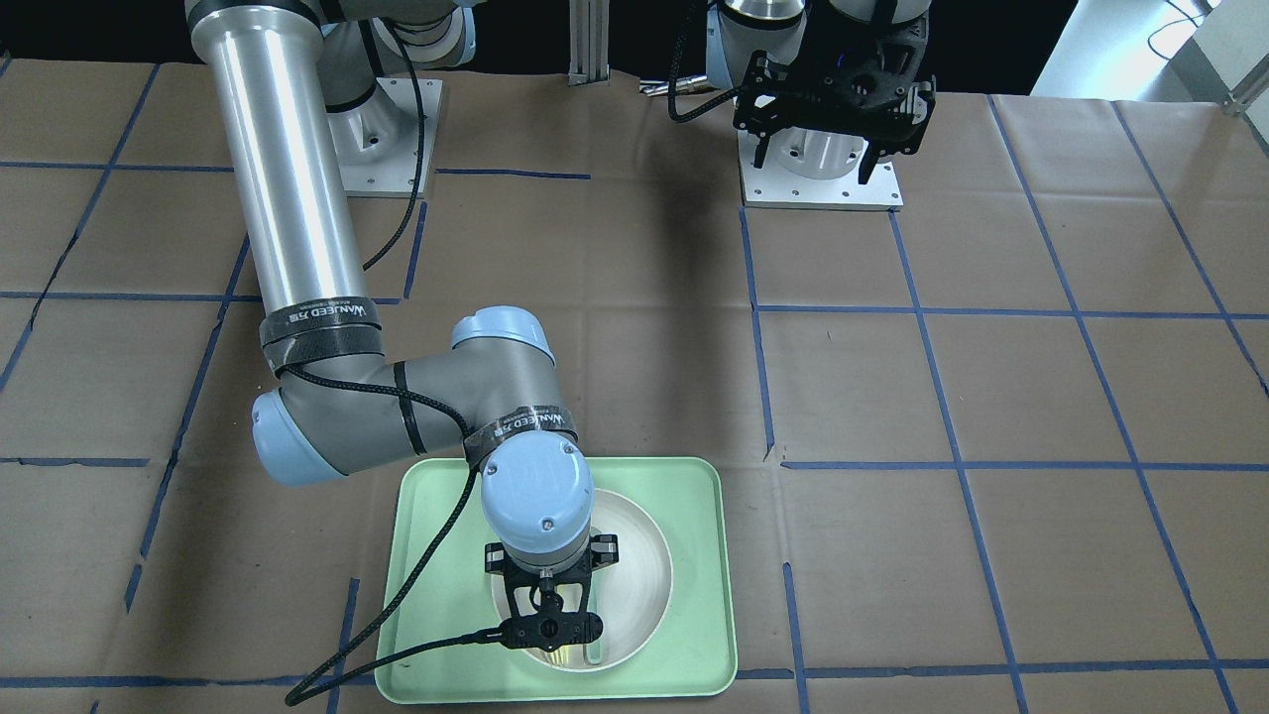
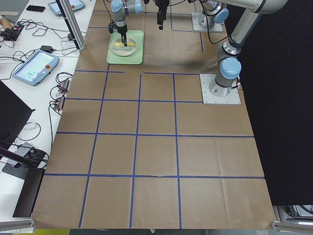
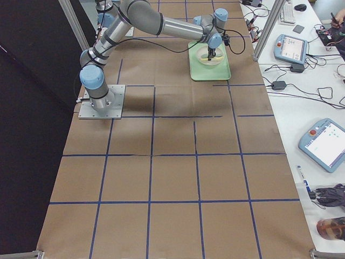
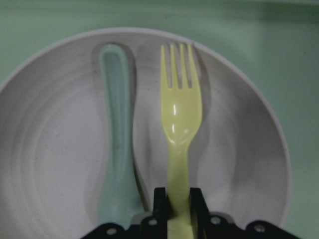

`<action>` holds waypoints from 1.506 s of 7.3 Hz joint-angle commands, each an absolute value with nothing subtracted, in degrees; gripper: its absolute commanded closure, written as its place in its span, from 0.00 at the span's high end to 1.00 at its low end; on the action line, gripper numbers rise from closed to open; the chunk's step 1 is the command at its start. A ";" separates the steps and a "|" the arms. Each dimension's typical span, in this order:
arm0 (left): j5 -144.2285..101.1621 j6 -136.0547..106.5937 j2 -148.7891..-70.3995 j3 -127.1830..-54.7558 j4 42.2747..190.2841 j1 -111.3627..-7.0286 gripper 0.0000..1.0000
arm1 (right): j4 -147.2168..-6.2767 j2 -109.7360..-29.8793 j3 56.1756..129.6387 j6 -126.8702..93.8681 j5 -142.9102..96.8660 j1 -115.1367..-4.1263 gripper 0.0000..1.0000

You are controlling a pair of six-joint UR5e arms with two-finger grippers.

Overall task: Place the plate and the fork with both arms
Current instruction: 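Lift the fork and set it on the tray beside the plate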

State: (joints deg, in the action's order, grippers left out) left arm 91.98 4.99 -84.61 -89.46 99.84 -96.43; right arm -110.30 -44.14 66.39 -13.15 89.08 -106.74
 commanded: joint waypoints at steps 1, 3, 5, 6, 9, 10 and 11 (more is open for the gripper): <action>92.02 5.01 -84.64 -89.38 99.84 -96.42 1.00 | -107.08 -47.53 66.36 -13.18 87.81 -106.70 0.03; 92.02 5.01 -84.64 -89.21 99.84 -96.33 1.00 | -103.55 -50.70 67.93 -12.57 88.06 -105.65 0.03; 92.02 5.01 -84.73 -88.95 99.84 -96.33 1.00 | -102.30 -53.95 72.74 -8.90 88.68 -102.24 0.03; 92.02 5.10 -84.73 -88.95 99.84 -96.33 1.00 | -103.09 -56.23 76.08 -6.44 88.59 -99.26 0.03; 92.02 5.10 -84.73 -88.86 99.84 -96.24 1.00 | -115.43 -53.99 82.78 -6.06 88.42 -97.12 0.03; 92.02 5.10 -84.73 -88.86 99.84 -96.24 1.00 | -117.58 -52.14 82.62 -6.76 88.42 -97.21 0.03; 92.02 5.10 -84.73 -88.86 99.84 -96.24 1.00 | -118.64 -50.90 82.36 -6.85 88.50 -97.21 0.04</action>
